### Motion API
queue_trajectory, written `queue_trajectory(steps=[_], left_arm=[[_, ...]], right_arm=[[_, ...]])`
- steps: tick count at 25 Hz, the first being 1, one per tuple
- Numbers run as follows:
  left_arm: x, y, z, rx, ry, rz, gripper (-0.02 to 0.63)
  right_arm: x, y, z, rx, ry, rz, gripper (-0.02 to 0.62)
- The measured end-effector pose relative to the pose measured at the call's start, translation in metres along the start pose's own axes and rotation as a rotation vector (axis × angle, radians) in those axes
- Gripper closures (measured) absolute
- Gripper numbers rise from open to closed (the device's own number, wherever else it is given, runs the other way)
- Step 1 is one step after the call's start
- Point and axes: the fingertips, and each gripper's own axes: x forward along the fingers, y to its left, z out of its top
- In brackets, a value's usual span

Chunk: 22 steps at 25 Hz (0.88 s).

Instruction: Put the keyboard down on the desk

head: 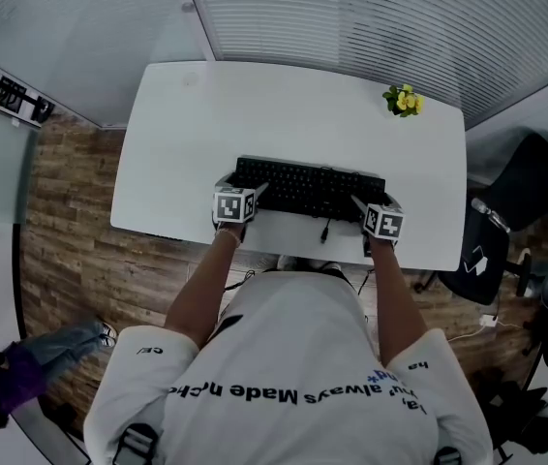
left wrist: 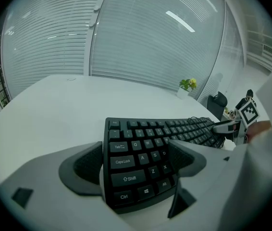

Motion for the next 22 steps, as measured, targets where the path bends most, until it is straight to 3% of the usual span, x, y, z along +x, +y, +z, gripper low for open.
queue_trajectory(steps=[5, 11, 15, 22], left_arm=[[-0.008, 0.004, 0.010, 0.034, -0.031, 0.032, 0.182], [-0.037, 0.014, 0.031, 0.037, -0.124, 0.062, 0.195], [-0.065, 0.009, 0.051, 0.054, -0.226, 0.081, 0.356], [-0.108, -0.035, 0.093, 0.085, -0.373, -0.019, 0.477]], right_arm=[[-0.007, -0.002, 0.002, -0.006, -0.023, -0.017, 0.127], [-0.027, -0.003, 0.016, -0.062, -0.154, -0.009, 0.293], [-0.056, 0.008, 0.039, -0.135, -0.240, 0.011, 0.378], [-0.106, 0.042, 0.080, -0.233, -0.359, 0.080, 0.479]])
